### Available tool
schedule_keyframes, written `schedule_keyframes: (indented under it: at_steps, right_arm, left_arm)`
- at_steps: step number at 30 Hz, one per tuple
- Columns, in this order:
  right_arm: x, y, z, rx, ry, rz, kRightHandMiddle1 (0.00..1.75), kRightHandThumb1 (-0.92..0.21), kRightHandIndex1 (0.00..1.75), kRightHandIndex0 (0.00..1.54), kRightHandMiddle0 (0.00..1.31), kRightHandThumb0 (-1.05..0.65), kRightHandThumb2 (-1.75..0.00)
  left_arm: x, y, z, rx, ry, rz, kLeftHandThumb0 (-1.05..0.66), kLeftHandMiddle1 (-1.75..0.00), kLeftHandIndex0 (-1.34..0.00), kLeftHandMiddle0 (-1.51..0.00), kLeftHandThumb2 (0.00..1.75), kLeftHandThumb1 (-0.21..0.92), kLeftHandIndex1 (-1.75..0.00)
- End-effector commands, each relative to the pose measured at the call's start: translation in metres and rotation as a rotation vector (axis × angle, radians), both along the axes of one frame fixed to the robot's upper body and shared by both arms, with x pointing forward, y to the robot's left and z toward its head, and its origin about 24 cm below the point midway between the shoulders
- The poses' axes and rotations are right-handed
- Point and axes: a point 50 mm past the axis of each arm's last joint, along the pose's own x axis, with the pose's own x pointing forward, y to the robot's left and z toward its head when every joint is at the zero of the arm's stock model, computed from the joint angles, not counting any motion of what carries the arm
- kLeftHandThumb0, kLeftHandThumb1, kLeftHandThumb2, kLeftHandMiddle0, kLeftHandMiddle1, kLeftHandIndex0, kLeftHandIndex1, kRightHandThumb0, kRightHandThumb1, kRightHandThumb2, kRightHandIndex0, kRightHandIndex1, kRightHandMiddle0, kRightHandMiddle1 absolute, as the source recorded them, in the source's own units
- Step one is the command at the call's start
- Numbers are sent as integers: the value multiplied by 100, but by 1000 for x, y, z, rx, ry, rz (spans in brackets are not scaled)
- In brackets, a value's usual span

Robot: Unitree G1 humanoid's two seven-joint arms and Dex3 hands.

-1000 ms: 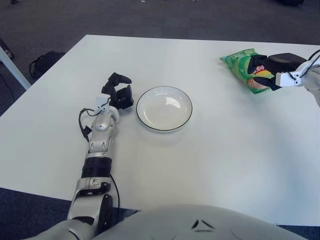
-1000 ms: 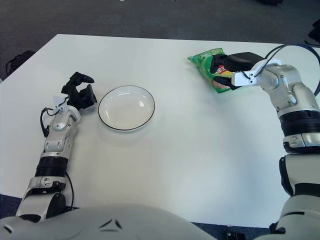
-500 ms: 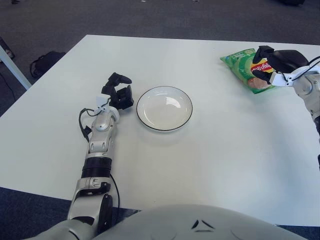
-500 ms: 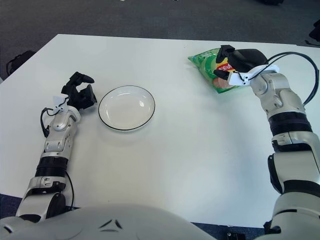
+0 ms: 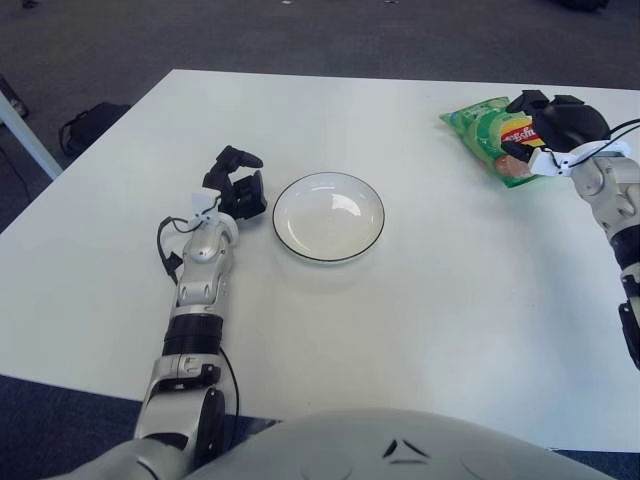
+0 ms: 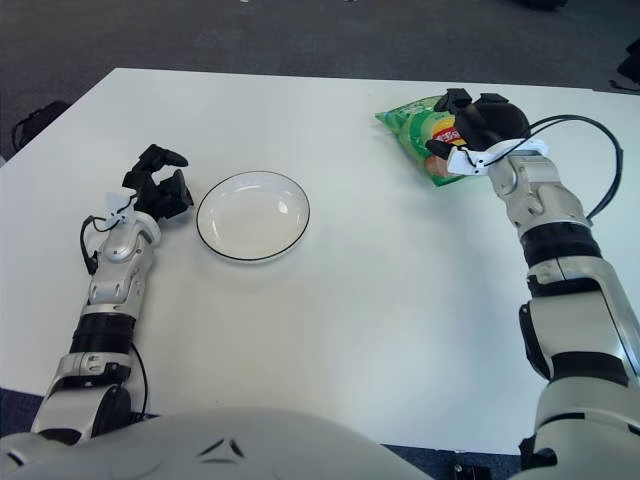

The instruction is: Put the snack into the plate.

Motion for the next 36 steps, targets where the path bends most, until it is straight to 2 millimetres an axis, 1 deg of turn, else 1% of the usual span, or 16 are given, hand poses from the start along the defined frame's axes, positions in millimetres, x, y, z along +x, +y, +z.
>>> schedule_keyframes:
  at_steps: [1,6,8,11,17,20,29,36]
  right_arm:
    - [9,1,6,9,-8,-32,49,-92,26,1,0,-95,-109]
    - [13,2,0,19,22,-50,42,-92,16,0,0,-95,-112]
    - [14,2,-2,19,39,-56,36,-92,6,0,0,-95,-114]
    - [16,4,-6,16,86,-71,29,-92,2,0,0,-95,-116]
    - [19,7,-12,17,166,-102,21,-92,0,0,0,-94,-118]
    - [20,10,-19,27,212,-115,18,-92,0,0,0,-93,-119]
    - [19,13,-34,38,328,-132,12,-92,0,0,0,-92,-122]
    - [16,14,-43,51,413,-111,12,-92,0,0,0,-91,-123]
  left_arm:
    - [-2,3,-3,-1,0,1,-43,-175,-47,-105,109,50,-175]
    - [-3,2,-3,-6,-3,7,-42,-175,-47,-107,108,50,-175]
    - [-3,2,-4,-8,-3,15,-43,-175,-47,-111,110,49,-175]
    - [-3,2,-4,-8,-2,26,-43,-175,-48,-116,111,48,-175]
    - [-4,2,-4,0,-1,41,-43,-175,-48,-123,110,49,-175]
    - [-5,2,-4,14,0,56,-43,-175,-48,-125,110,49,-175]
    - [-8,1,-3,33,7,82,-42,-175,-47,-123,109,50,-175]
    - [-9,2,-3,34,10,83,-42,-175,-46,-123,108,51,-175]
